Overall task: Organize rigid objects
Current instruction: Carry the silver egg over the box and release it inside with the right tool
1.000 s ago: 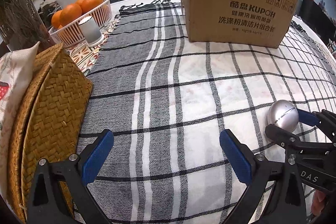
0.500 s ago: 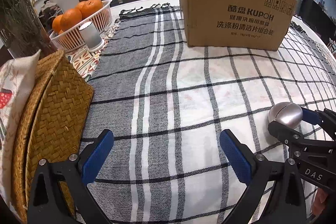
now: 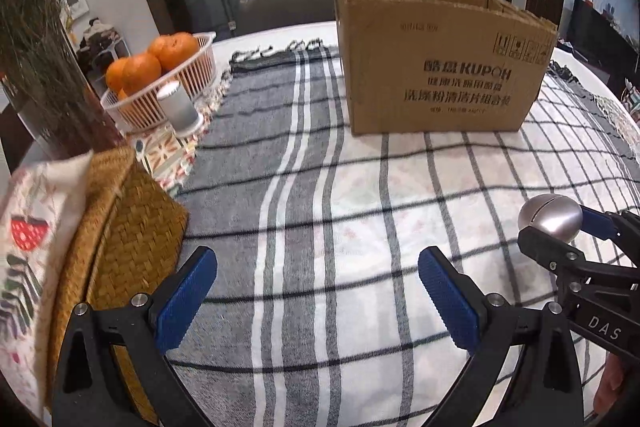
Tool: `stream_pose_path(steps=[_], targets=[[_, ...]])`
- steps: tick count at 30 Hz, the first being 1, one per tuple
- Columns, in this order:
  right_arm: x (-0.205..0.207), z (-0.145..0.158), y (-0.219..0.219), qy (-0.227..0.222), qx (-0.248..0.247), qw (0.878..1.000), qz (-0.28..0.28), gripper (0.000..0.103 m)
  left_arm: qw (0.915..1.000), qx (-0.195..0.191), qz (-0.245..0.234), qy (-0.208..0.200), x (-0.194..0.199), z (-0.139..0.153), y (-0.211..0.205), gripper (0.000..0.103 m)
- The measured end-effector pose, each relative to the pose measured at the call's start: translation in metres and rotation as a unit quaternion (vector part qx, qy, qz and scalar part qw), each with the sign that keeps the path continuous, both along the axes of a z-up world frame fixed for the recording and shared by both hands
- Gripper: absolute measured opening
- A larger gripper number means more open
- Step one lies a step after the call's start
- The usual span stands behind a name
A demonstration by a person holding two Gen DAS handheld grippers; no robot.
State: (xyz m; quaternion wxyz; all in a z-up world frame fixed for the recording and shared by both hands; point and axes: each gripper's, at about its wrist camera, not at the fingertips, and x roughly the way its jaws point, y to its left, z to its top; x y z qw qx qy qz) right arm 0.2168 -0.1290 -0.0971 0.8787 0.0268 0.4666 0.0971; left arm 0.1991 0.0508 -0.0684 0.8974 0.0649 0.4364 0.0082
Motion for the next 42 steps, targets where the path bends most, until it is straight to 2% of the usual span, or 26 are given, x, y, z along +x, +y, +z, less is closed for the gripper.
stream_pose_path(steps=[21, 35, 42], targets=[[0.028, 0.072, -0.012, -0.085, -0.004, 0.996, -0.029, 0.067, 0.9963, -0.014, -0.022, -0.082, 0.037, 0.062, -0.011, 0.103], [0.063, 0.116, -0.017, -0.130, 0.005, 0.991, -0.036, 0.067, 0.9931, -0.033, -0.021, -0.110, 0.072, 0.098, -0.015, 0.103], [0.086, 0.126, -0.021, -0.132, 0.011, 0.991, -0.033, 0.067, 0.9918, -0.034, -0.018, -0.122, 0.091, 0.111, -0.017, 0.103]])
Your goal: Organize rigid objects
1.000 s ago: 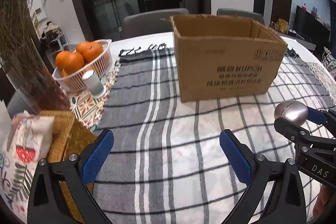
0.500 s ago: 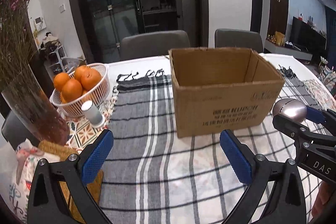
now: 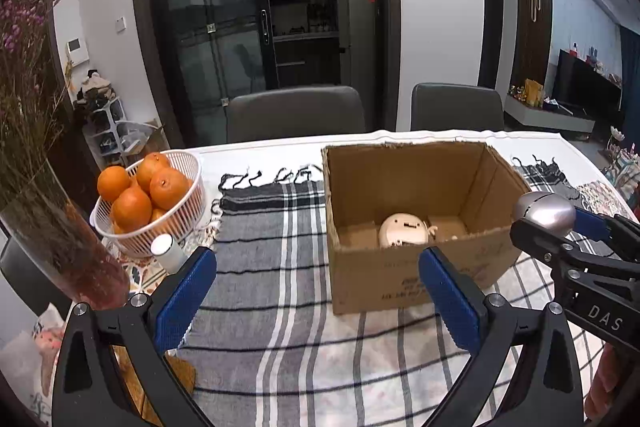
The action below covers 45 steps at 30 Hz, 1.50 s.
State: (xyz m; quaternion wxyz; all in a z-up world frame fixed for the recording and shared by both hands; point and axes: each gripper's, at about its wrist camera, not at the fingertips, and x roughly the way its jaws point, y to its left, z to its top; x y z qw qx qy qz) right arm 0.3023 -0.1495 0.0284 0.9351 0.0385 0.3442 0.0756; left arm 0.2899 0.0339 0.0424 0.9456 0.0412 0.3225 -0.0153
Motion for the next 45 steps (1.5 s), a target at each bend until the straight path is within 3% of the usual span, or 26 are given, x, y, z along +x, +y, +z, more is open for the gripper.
stream_pose_path(steps=[16, 30, 40, 45], targets=[[0.057, -0.003, -0.003, 0.029, -0.021, 0.999, -0.002, 0.067, 0.9996, -0.008, 0.017, 0.021, 0.042, -0.005, 0.004, 0.103], [0.109, -0.037, 0.012, 0.112, -0.037, 0.993, 0.019, 0.067, 0.9974, -0.007, 0.042, 0.058, 0.070, -0.024, 0.018, 0.103], [0.114, -0.052, 0.010, 0.145, -0.043, 0.988, 0.007, 0.068, 0.9959, -0.012, 0.047, 0.076, 0.074, -0.033, 0.020, 0.103], [0.098, -0.041, 0.006, 0.131, -0.035, 0.991, -0.003, 0.072, 0.9966, -0.016, 0.045, 0.067, 0.063, -0.026, 0.017, 0.103]])
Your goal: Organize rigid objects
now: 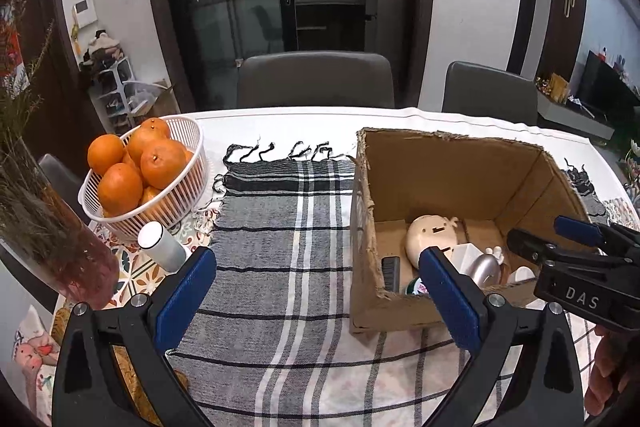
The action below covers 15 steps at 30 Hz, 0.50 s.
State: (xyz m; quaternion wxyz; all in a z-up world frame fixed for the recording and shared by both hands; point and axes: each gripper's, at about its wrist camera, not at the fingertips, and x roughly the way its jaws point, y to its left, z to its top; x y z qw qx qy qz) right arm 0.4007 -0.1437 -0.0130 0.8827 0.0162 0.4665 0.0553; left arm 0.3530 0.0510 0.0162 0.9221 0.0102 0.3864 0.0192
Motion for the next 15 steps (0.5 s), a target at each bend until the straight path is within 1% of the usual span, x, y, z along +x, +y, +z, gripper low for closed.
stream_pose_path(steps=[3, 8, 13, 15], targets=[[-0.011, 0.007, -0.003, -0.007, 0.008, 1.000, -0.007, 0.080, 0.9999, -0.007, -0.003, -0.010, -0.012, 0.008, -0.002, 0.103], [-0.036, 0.026, -0.010, -0.032, 0.012, 0.999, -0.019, 0.088, 0.9993, -0.008, -0.007, -0.036, -0.039, 0.026, -0.006, 0.103], [-0.073, 0.049, -0.017, -0.072, 0.017, 0.996, -0.041, 0.092, 0.9974, -0.004, -0.008, -0.072, -0.074, 0.046, -0.010, 0.103], [-0.089, 0.059, -0.019, -0.090, 0.011, 0.994, -0.055, 0.092, 0.9964, -0.010, -0.009, -0.083, -0.087, 0.053, -0.009, 0.103]])
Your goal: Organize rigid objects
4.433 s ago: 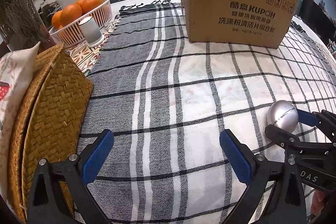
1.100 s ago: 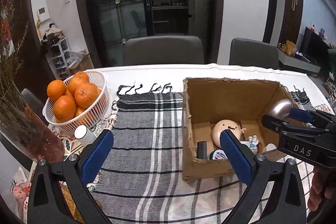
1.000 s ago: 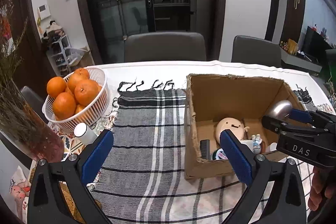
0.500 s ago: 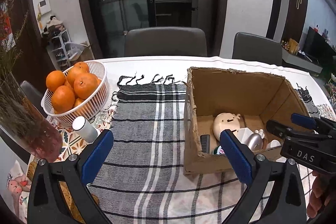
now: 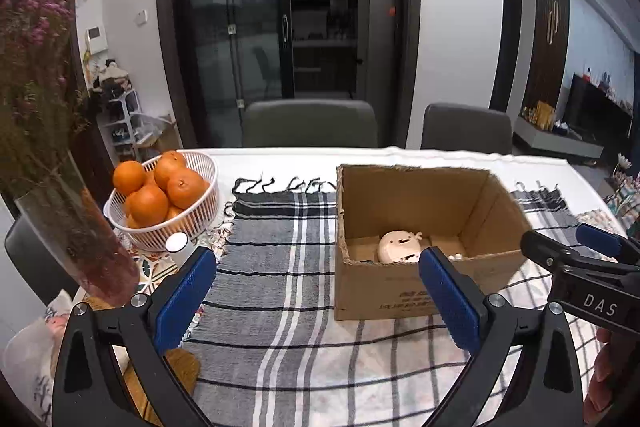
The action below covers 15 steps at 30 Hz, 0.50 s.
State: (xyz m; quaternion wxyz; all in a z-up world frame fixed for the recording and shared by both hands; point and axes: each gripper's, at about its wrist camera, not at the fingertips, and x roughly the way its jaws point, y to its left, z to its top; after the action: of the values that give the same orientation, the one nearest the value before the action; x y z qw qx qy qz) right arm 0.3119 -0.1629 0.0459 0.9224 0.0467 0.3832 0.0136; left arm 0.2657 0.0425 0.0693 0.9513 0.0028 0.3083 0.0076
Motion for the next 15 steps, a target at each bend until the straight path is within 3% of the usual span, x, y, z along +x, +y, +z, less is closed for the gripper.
stream_pose_path(steps=[6, 15], targets=[[-0.055, 0.026, -0.001, -0.054, -0.013, 0.998, -0.020, 0.095, 0.9996, -0.013, -0.014, -0.021, -0.042, 0.015, 0.000, 0.103], [-0.119, 0.034, 0.005, -0.085, -0.041, 0.996, -0.010, 0.096, 0.9984, 0.015, -0.010, -0.053, -0.096, 0.019, -0.003, 0.103]])
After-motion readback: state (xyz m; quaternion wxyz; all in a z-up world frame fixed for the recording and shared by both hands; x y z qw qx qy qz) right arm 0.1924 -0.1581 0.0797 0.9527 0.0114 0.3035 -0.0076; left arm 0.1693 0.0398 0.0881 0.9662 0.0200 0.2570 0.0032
